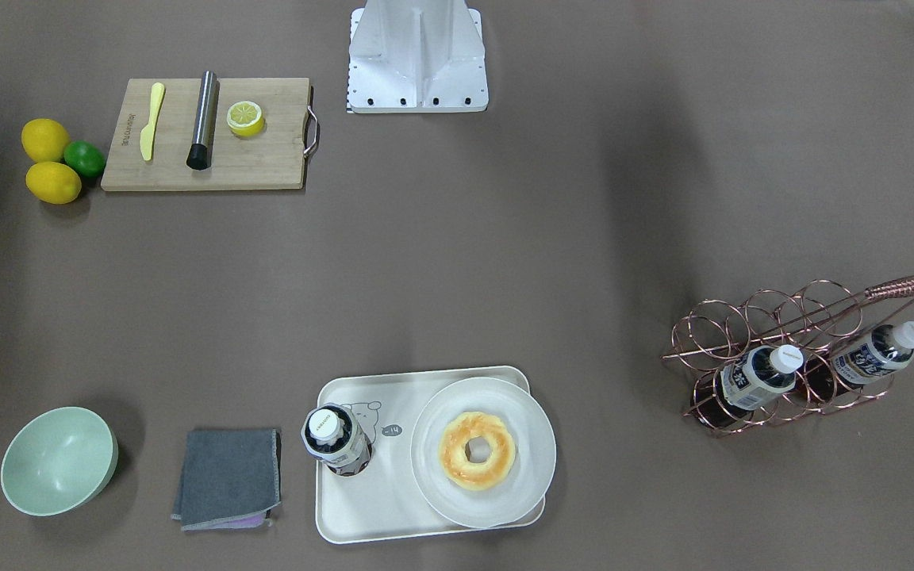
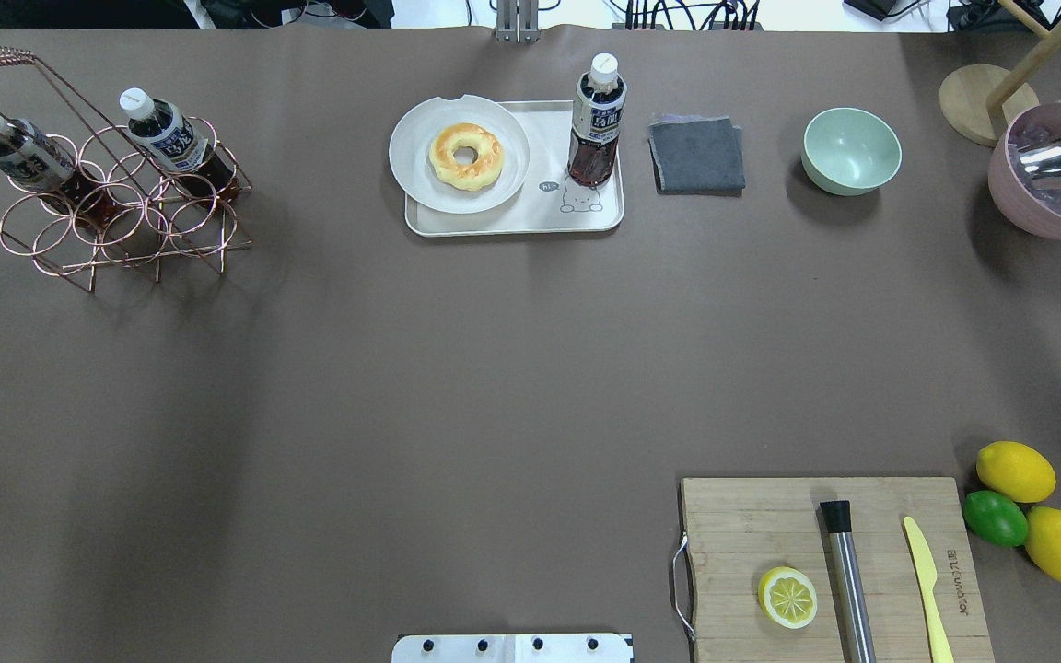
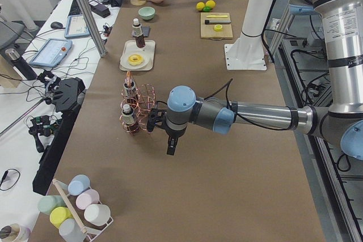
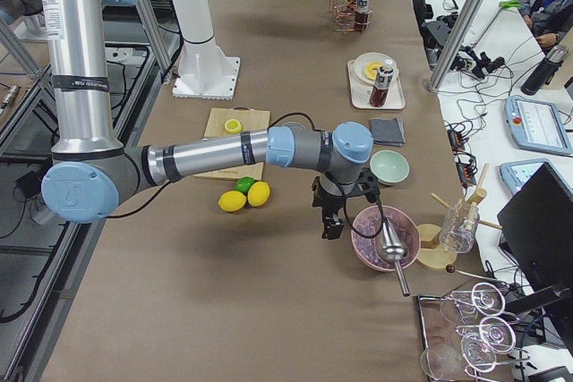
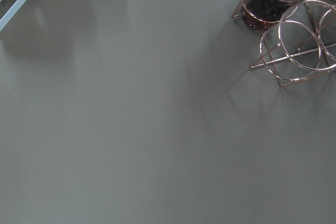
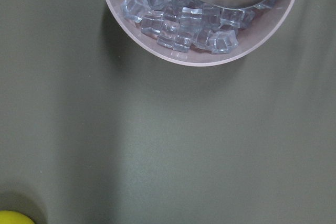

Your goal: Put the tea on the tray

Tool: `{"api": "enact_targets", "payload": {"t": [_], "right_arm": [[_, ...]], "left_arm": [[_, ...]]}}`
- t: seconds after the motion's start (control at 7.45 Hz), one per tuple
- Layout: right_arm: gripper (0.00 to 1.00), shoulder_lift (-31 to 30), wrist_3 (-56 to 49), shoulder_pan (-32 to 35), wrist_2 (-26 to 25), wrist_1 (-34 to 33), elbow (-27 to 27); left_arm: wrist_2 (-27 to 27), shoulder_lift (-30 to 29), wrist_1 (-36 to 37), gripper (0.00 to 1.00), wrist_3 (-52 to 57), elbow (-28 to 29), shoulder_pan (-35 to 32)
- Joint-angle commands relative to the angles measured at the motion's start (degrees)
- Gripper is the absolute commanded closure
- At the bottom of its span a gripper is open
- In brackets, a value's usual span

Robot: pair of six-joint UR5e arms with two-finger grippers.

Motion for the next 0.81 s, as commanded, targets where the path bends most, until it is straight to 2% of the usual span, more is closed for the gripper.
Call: {"api": "enact_targets", "payload": {"t": [0.0, 0.27, 0.67], "right_arm": [[0.0, 0.4, 0.4, -0.1, -0.2, 1.3, -1.8], [0.0, 0.6, 0.4, -0.1, -0.9, 1.8, -2.2], [0.0, 0.6, 0.4, -0.1, -2.6, 2.5, -2.2]], "left_arm": [[3.5, -2.2, 0.0, 0.03, -0.1, 1.7, 0.0], [4.2, -4.4, 0.3, 0.03, -0.2, 2.5, 0.0], [4.1, -4.5, -0.1, 0.03, -0.1, 3.3, 0.0]]}}
